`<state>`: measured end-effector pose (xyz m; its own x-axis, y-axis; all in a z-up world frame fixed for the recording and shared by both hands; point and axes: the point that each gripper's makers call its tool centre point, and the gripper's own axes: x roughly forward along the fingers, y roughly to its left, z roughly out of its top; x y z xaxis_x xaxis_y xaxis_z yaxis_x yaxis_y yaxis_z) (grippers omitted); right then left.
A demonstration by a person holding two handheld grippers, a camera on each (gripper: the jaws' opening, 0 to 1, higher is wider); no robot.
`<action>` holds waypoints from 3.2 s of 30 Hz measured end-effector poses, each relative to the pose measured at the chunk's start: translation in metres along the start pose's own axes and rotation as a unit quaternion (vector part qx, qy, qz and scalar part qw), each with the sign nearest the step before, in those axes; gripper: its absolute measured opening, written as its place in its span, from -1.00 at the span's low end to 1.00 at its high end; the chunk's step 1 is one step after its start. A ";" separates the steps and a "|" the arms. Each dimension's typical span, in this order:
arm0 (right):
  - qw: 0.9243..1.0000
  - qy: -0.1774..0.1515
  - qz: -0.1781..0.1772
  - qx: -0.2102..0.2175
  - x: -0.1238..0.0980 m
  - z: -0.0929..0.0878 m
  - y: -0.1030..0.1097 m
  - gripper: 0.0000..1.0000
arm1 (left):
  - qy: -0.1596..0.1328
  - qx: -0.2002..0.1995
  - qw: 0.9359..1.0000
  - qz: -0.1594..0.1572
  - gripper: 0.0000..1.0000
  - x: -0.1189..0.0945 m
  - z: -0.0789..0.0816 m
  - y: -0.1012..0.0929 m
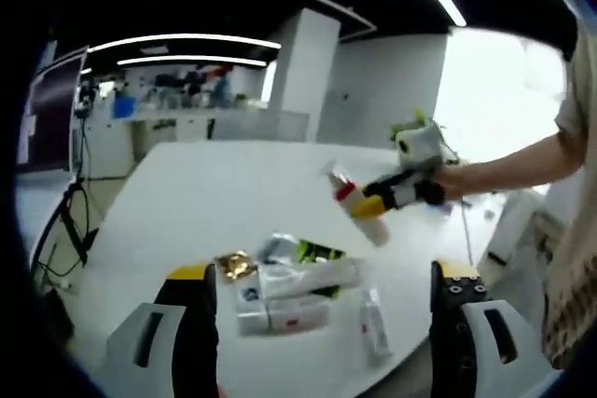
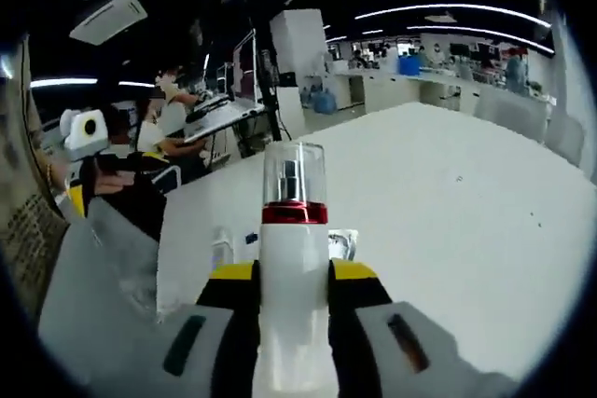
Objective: Arrange the skincare products in the storage area until every visible bottle or jar stands upright without overlapping.
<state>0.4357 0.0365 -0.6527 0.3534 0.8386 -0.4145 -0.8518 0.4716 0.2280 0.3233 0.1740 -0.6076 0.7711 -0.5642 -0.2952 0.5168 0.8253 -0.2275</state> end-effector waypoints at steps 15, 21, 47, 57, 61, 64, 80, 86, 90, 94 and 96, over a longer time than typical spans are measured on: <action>0.986 -0.148 0.049 0.063 -0.067 0.052 0.058 -0.46 | 0.010 0.020 0.986 -0.168 0.80 0.055 0.029 -0.088; 0.978 -0.186 0.070 0.065 -0.085 0.067 0.083 -0.46 | 0.031 0.039 0.975 -0.218 0.67 0.075 0.025 -0.118; 0.952 -0.273 0.121 0.063 -0.136 0.074 0.126 -0.45 | 0.057 0.048 0.932 -0.355 -0.41 0.075 0.038 -0.202; 0.961 -0.262 0.072 0.049 -0.149 0.073 0.118 -0.37 | 0.088 0.119 0.939 -0.312 -0.46 0.091 0.035 -0.208; 0.962 -0.271 -0.015 0.025 -0.168 0.078 0.106 -0.37 | 0.103 0.138 0.938 -0.301 -0.48 0.098 0.025 -0.207; 0.973 -0.226 -0.048 -0.016 -0.169 0.068 0.108 -0.38 | 0.108 0.145 0.933 -0.311 -0.49 0.103 0.017 -0.213; 0.971 -0.168 -0.156 -0.062 -0.158 0.041 0.069 -0.37 | 0.120 0.203 0.923 -0.305 -0.49 0.150 -0.007 -0.210; 0.974 -0.138 -0.166 -0.062 -0.144 0.023 0.047 -0.37 | 0.129 0.217 0.920 -0.298 -0.48 0.169 -0.021 -0.197; 0.977 -0.112 -0.170 -0.066 -0.134 0.009 0.037 -0.37 | 0.140 0.215 0.920 -0.297 -0.48 0.182 -0.039 -0.191; 0.978 -0.090 -0.175 -0.065 -0.127 -0.006 0.027 -0.37 | 0.150 0.215 0.918 -0.296 -0.48 0.193 -0.054 -0.186; 0.979 -0.080 -0.177 -0.066 -0.124 -0.013 0.022 -0.37 | 0.156 0.212 0.918 -0.297 -0.48 0.199 -0.062 -0.184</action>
<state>0.3678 -0.0605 -0.6083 0.6830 0.6653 -0.3015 -0.7031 0.7107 -0.0247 0.3584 -0.0911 -0.6818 0.1973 -0.8422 -0.5018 0.9606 0.2683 -0.0724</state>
